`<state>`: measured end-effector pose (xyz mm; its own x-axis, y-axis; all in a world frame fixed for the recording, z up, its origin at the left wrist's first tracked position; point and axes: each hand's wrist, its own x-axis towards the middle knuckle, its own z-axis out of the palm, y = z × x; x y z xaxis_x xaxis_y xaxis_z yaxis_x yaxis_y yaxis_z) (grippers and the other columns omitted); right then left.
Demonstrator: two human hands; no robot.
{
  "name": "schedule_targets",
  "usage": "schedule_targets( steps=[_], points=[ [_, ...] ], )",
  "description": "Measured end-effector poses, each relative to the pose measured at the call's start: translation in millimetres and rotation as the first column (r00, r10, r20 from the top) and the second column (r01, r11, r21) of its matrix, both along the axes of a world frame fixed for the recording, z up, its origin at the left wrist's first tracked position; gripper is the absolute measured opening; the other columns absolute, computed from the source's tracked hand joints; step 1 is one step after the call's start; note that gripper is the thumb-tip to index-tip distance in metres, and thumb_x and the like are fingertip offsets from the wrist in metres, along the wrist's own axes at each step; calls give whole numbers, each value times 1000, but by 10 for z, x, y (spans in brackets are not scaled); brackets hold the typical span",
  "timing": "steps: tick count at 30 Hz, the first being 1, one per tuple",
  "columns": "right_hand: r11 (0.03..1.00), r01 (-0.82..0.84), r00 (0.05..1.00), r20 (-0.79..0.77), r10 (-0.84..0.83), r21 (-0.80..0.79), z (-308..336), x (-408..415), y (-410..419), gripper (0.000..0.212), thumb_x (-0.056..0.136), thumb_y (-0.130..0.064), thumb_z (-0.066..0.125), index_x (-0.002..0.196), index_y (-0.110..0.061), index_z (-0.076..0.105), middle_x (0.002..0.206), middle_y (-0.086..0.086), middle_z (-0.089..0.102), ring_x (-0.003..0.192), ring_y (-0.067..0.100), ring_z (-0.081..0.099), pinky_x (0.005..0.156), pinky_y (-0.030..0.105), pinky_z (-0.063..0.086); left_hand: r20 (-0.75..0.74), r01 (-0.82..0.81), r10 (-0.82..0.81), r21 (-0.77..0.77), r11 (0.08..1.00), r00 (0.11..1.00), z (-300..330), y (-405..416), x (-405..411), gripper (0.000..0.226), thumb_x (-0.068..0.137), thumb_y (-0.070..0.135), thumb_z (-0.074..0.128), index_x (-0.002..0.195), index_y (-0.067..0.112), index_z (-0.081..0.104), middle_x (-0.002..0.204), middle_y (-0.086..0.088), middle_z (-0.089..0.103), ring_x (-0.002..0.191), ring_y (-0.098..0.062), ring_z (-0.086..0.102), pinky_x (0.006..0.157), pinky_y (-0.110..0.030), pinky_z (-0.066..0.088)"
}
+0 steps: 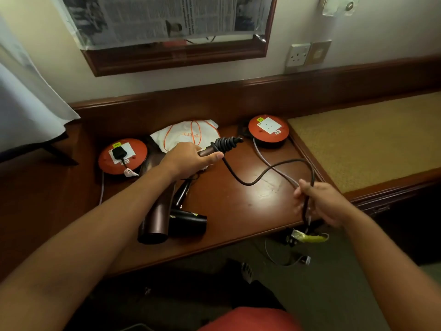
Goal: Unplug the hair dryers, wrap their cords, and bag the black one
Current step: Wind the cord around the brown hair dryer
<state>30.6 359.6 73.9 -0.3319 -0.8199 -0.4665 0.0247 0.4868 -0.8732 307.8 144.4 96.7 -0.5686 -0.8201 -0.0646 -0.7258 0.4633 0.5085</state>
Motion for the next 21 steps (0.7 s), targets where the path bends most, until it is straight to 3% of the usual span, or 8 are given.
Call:
schedule_targets(
  steps=[4,8,12,16,21],
  points=[
    [991,-12,1000,26,16,-130,402,33,-428,35,98,-31,47,82,-3,60,68,15,64,57,28,64,50,36,54,10,-14,15,-62,998,1000,49,-98,78,75,63,90,37,53,16,39,50,1,38,46,-15,38,50,-32,29],
    [983,-27,999,12,30,-180,414,63,-890,38,99,-31,45,79,-3,60,69,16,62,58,28,63,52,35,54,17,-42,43,-42,998,999,27,-260,82,77,62,92,37,53,16,38,49,2,37,45,-15,37,50,-32,28],
    [983,-23,1000,15,26,-182,197,55,-1347,39,101,-26,41,75,-3,60,68,13,61,63,26,62,66,38,54,64,-89,92,-36,995,994,-22,-449,-8,68,76,79,48,52,16,35,49,2,35,46,-14,36,49,-30,26],
    [985,-18,1000,-23,15,-172,-112,-87,-1779,37,101,-22,41,77,-5,64,69,10,66,72,26,64,80,40,51,94,-109,111,-28,994,989,-97,-717,-139,70,74,82,45,54,15,39,52,1,38,48,-16,39,50,-31,27],
    [993,-78,995,-76,72,-88,-522,-111,-2024,30,100,-14,43,82,-3,64,89,17,65,86,26,62,87,40,48,179,-141,147,-49,989,973,-210,-1002,-338,76,67,91,36,56,15,38,55,0,41,52,-17,43,49,-30,28]
  ],
)
